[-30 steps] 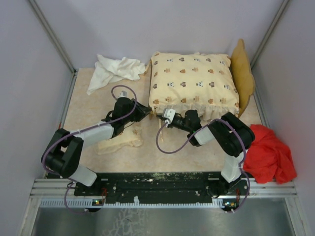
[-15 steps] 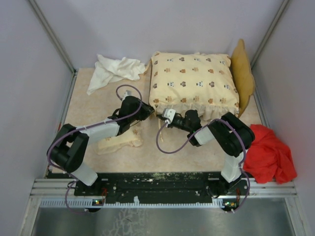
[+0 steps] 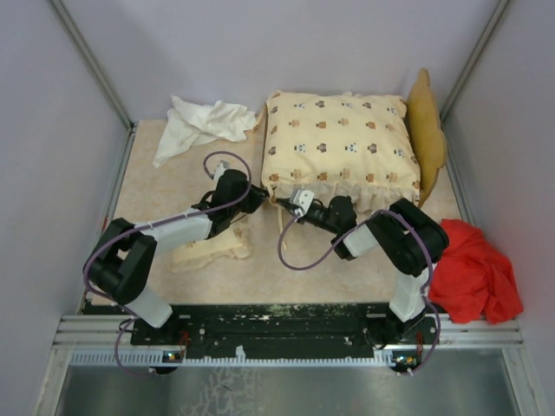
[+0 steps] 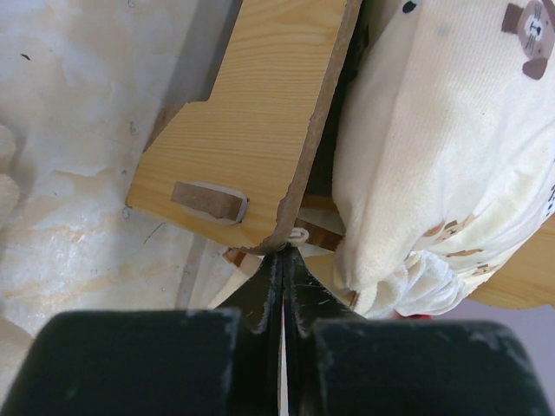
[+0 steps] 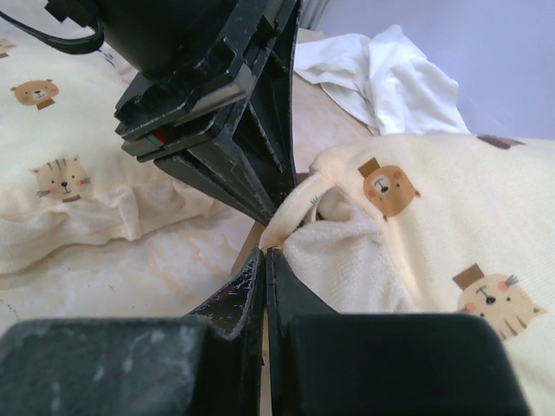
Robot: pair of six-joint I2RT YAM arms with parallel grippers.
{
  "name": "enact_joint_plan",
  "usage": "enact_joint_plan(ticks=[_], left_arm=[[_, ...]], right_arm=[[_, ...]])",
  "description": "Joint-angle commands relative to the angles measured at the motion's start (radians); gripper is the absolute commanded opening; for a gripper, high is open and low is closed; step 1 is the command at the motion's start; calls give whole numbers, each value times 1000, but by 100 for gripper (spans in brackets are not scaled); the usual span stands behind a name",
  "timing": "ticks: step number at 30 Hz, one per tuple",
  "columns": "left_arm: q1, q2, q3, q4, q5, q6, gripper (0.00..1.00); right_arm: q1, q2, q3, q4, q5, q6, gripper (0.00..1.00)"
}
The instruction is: Set up the pet bed
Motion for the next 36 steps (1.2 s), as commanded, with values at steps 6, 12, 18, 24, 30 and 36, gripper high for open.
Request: enact_joint_plan(ticks=[6,12,18,24,30,36], left_arm=[[6,-37,-10,-1,-73,32,0],[6,-56,-19,2,-69,42,0],[6,-82,-16,-25,-82,49,0],[6,-108,-32,-48,-103,58,0],[7,-136,-39,-63,-135,81,0],[11,-165,-58,4,-152,182,6]], right_arm=[[-8,-68,-77,102,150,354,36],[26,-163,-196,108,273,546,49],[166,-203,-213,15,549,625,51],[225,-42,-155,56,705,809,49],[227,90,-72,67,660,819,48],[227,109,-44,37,691,816,48]])
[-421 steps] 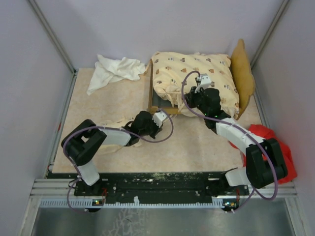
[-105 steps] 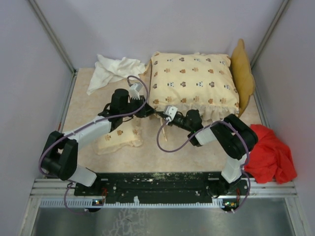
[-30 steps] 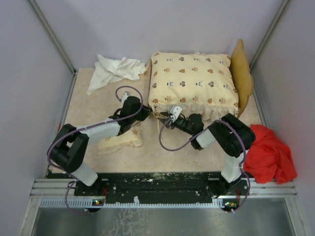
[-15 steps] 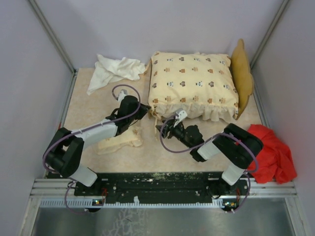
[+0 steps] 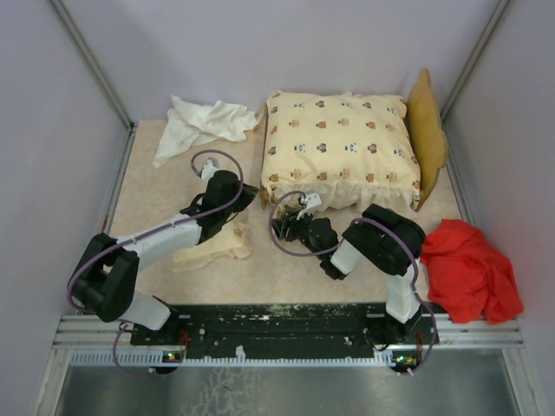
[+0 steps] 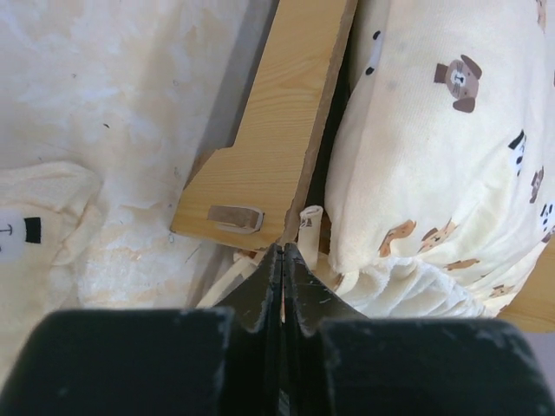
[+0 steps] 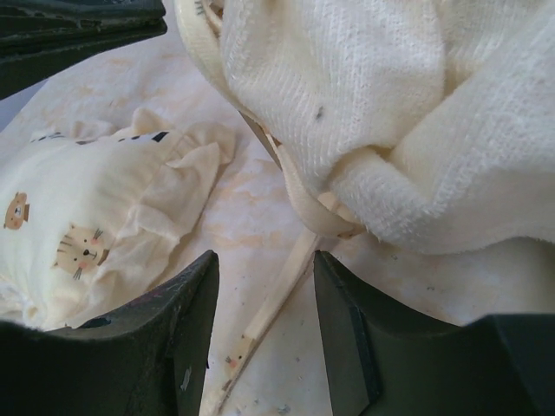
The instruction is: Set up the pet bed
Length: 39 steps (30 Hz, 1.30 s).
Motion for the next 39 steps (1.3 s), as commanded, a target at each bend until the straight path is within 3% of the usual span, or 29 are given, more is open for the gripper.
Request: enact_joint_plan(ticks=[1,4,8,18,25,32,39], left_arm=[[12,-46,-20,66,-22,134,10],[18,-65,-14,82,1,213,18],[66,-69,5,78,157,290,22],[224,-68,-31,133,581,382,23],[255,-29,-10,149,723,453,25],[264,44,24,135,814,443,26],[267,60,35,99,781,453,26]], right_arm=[[8,3,39,33,45,18,48],[8,-32,29,17,28,-33,47],[8,-154,6,-102,-4,-124,46],[6,-451,199,-677,76,-286,48],[-11,-384,432,-924,96,-402,52],[-21,-301,536,-963,75,-423,54],[-19,-240,587,-1010,79,-450,58]])
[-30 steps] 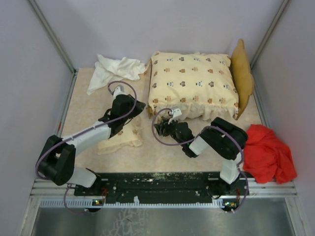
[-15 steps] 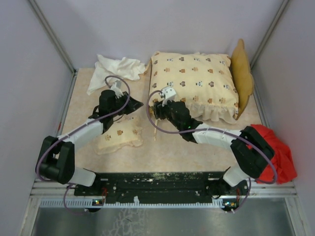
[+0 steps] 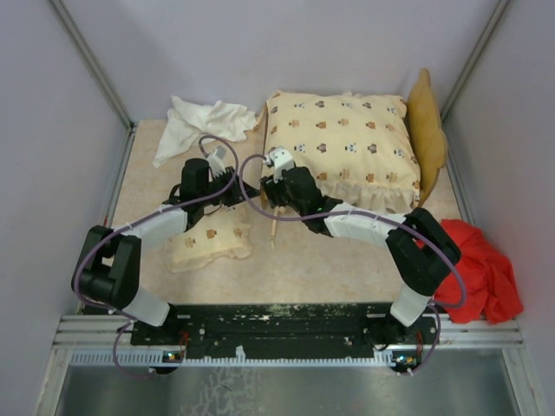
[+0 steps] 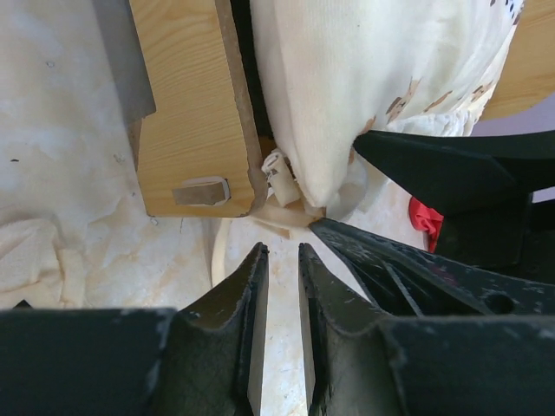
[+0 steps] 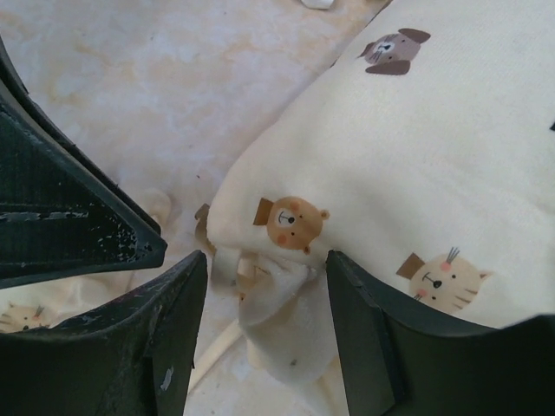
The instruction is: Set up the pet bed
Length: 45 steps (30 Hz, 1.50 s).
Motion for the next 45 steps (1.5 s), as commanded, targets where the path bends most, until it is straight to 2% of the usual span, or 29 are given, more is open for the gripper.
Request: enact_joint_plan(ticks=[1,6,8,14,16,20,24,34,45], left_arm=[[10,7,38,-9,8,24,26],[11,13,42,-15,-3,26,27],[11,15,45,-12,-1,29,26],[11,41,84,-24,-17,71,28],[11,61,115,-49,-18,87,29],[10,87,153,-63,-23,107,31],[10,100,165,-64,-34,113,32],[8,96,126,-47,6,56,33],[5,81,74,18,4,12,36]], right_arm=[[0,36,86,-18,7,-40,58],[0,67,129,-52,27,-50,59],[0,75,143,-63,49,-51,56],[-1,67,132,-39,58,-42,19],[0,64,120,-19,52,-30,14],[0,60,103,10,36,-7,11],[-6,59,93,33,12,16,0],[-51,75,26,133,-149,163,0],[-51,122,57,121,-228,160,0]])
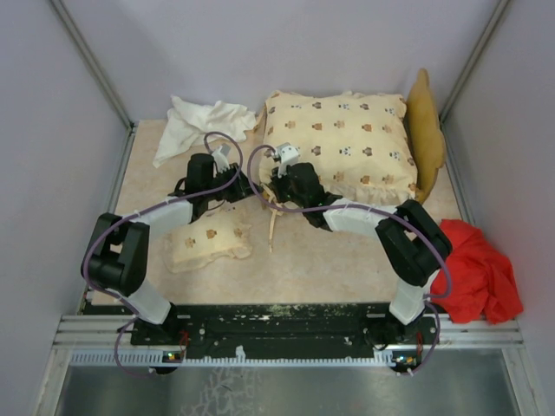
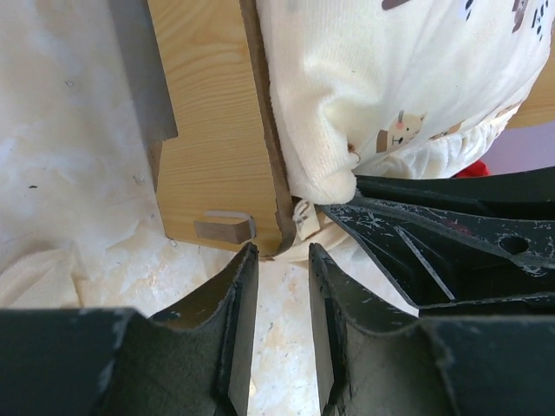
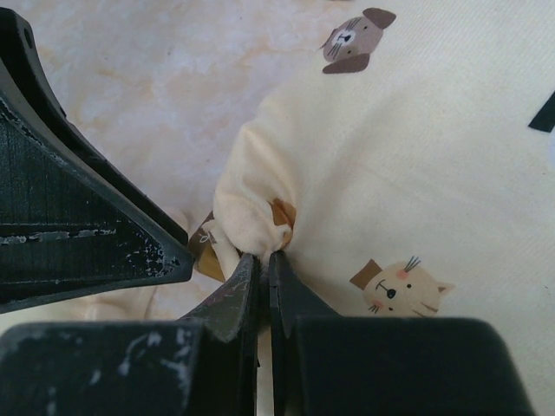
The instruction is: Set up the pet bed
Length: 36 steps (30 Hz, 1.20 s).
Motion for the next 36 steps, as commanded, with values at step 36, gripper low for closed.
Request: enact_joint_plan(ticks=[36], left_arm=[[-12,-9,22,25,-62,-2,34]], right_arm=[[-24,-33,-83,266,-356,124,0]])
